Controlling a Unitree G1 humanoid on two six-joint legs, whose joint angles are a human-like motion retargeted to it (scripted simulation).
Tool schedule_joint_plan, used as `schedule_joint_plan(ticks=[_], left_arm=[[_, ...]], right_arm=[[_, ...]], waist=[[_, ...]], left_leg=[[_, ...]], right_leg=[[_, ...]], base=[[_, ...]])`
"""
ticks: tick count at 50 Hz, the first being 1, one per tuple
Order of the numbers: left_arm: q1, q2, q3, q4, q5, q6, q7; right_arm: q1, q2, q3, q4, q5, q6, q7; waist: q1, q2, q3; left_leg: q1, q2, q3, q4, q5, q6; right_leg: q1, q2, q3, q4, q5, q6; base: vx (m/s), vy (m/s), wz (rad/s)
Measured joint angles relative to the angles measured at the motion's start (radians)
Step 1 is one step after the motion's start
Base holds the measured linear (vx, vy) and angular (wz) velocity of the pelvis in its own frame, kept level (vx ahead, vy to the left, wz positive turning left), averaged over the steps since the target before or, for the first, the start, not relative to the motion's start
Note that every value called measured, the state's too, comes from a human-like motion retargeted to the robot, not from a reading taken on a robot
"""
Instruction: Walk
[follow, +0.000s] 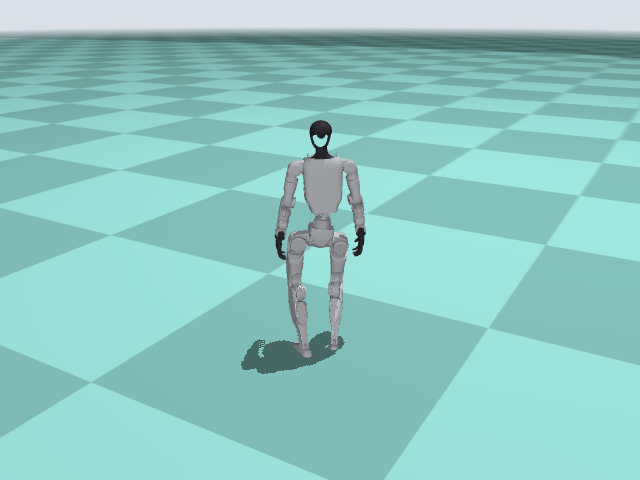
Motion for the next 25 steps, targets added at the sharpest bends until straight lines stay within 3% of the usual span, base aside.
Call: schedule_joint_plan(ticks=[9,25], left_arm=[[-0.014,-0.007,0.011,0.007,-0.013,0.003,0.012],[-0.021,-0.03,0.015,0.027,0.009,0.011,0.028]], right_arm=[[-0.005,-0.009,-0.025,0.02,0.02,-0.002,-0.018],[0.011,-0.028,-0.03,0.039,0.018,-0.01,-0.044]], waist=[[0.021,0.087,-0.02],[0.029,0.099,-0.004]], left_leg=[[-0.083,0.066,-0.119,0.09,-0.069,-0.032],[-0.04,0.064,-0.141,0.083,-0.087,-0.032]], right_leg=[[0.024,0.11,-0.015,-0.105,0.053,-0.02],[0.067,0.113,-0.014,-0.101,0.051,-0.019]], base=[[0.0,0.0,0.0],[0.0,0.0,0.01]])
